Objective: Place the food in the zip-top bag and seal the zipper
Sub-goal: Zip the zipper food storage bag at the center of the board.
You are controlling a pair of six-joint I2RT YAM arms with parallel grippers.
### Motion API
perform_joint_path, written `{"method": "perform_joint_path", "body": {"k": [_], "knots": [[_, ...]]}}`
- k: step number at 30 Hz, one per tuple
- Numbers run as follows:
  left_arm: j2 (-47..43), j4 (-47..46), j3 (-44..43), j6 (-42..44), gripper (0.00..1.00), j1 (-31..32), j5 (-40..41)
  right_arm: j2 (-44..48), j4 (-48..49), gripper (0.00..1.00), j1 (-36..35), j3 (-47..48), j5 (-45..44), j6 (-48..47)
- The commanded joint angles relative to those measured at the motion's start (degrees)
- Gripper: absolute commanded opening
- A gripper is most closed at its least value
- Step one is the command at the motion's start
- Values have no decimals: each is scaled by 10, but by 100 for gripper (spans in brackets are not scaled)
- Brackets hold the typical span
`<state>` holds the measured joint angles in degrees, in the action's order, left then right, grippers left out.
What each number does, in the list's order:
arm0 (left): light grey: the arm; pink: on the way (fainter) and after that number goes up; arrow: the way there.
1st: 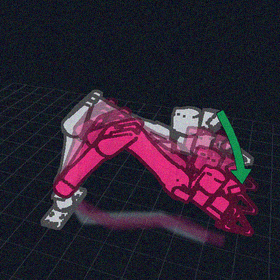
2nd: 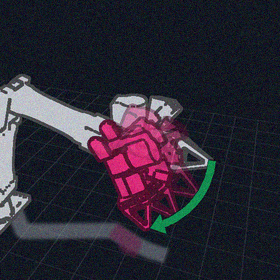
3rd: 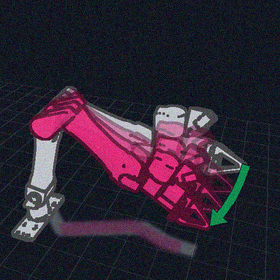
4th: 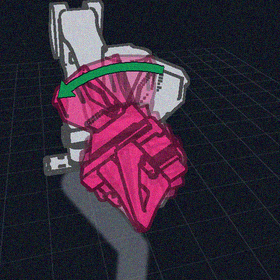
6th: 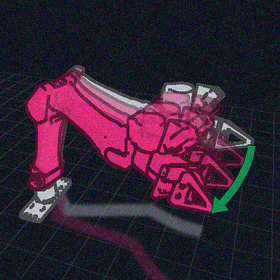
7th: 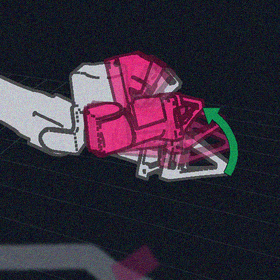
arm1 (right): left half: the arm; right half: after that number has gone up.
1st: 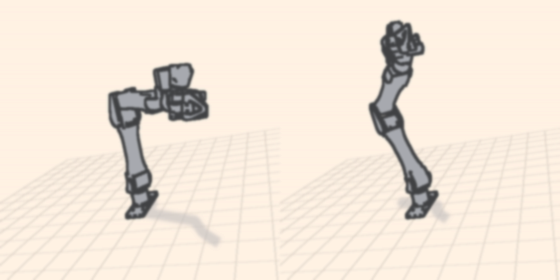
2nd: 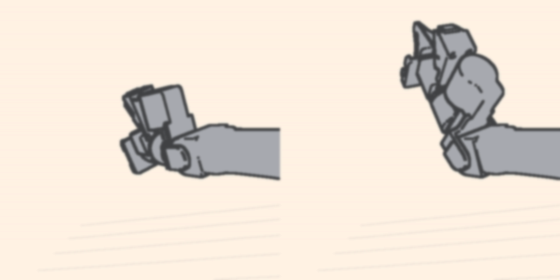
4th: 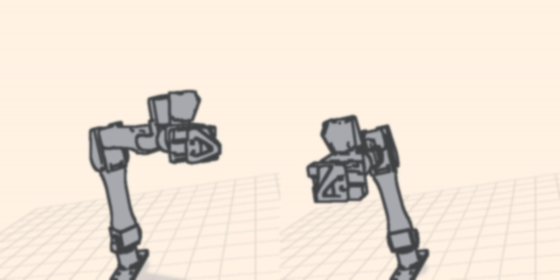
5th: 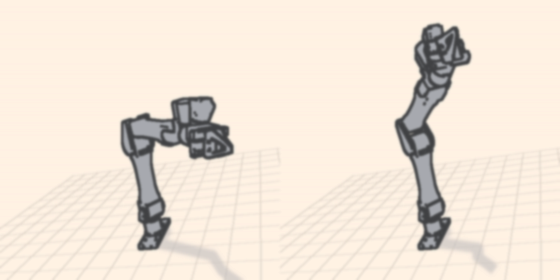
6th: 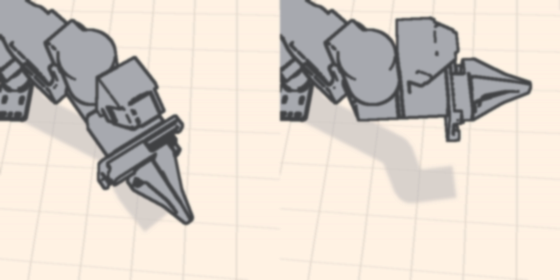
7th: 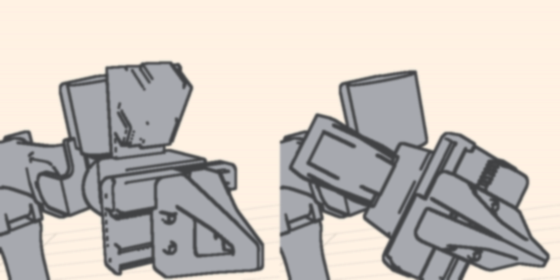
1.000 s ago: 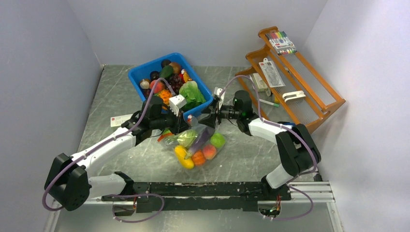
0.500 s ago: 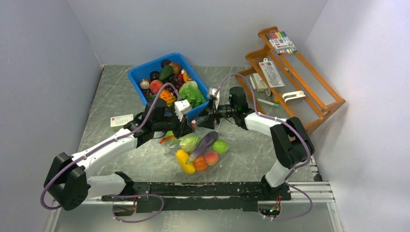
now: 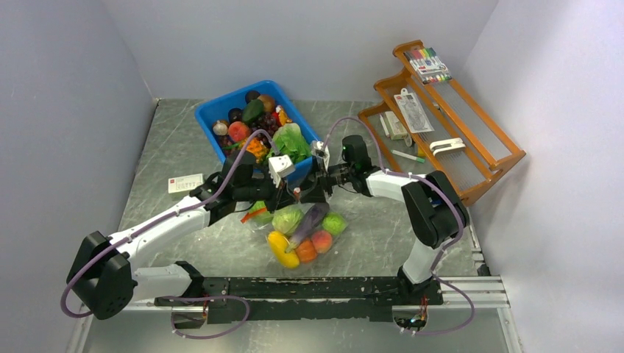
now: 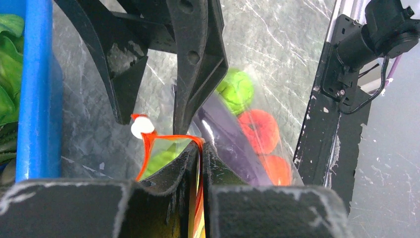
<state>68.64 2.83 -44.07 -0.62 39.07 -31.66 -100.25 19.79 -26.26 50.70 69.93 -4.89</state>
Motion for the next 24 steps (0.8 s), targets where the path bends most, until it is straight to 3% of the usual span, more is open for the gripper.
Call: {"method": "perform_joint_path", "body": {"k": [1,5,6,19,24], "knots": [[-13,-19,-8,17,7,8,0,-6,20,51,-17,18,26,12],[-31,-15,-2,16,7,10,28,13,125,7,-17,-17,20,66],[-39,-13,-1,16,7,9,35,22,156,0,-17,-29,18,77],[-100,66,-58,52,7,9,86,153,220,0,-17,-71,-41,31],[-101,112,-110,92,7,10,99,173,342,0,-17,-88,-54,60]]}}
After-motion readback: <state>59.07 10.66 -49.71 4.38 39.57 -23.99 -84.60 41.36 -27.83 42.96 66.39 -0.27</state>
